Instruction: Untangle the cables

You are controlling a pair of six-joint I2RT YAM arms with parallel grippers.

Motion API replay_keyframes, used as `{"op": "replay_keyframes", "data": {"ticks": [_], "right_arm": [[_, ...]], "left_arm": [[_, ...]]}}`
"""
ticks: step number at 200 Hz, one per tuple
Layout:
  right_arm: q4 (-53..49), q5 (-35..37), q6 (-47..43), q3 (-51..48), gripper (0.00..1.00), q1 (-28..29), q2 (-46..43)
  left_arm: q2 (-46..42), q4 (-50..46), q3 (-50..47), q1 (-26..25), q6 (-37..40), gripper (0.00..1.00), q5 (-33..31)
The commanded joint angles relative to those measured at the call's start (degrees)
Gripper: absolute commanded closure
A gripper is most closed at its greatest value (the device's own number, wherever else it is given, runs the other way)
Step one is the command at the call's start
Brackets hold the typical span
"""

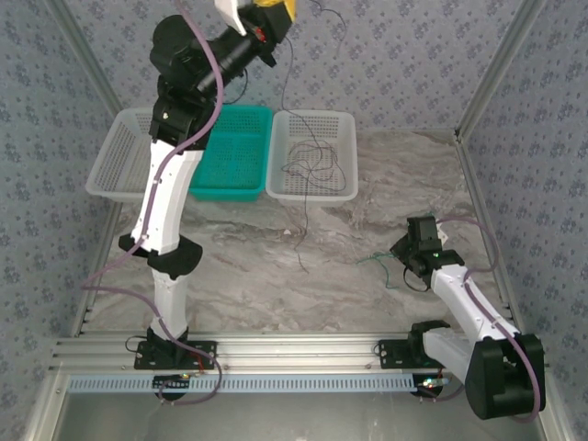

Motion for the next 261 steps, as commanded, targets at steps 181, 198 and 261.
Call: {"op": "replay_keyframes", "data": {"ticks": [181, 198, 261], "right_arm": [[34.7, -18.8, -37.1, 26.9, 0.0, 25.0, 20.7], [43.6, -17.0, -40.1, 26.9, 0.0, 27.1, 28.1], [51.8, -23.9, -42.6, 35.6, 0.82, 26.9, 47.2]], "left_arm": [[1.9, 5.2, 5.7, -0.4, 4.2, 1.0, 0.2], [1.2, 2.9, 5.7, -1.3, 5.4, 1.0, 0.4], [-1.2, -2.5, 5.6, -2.8, 6.0, 1.0, 0.9]]}}
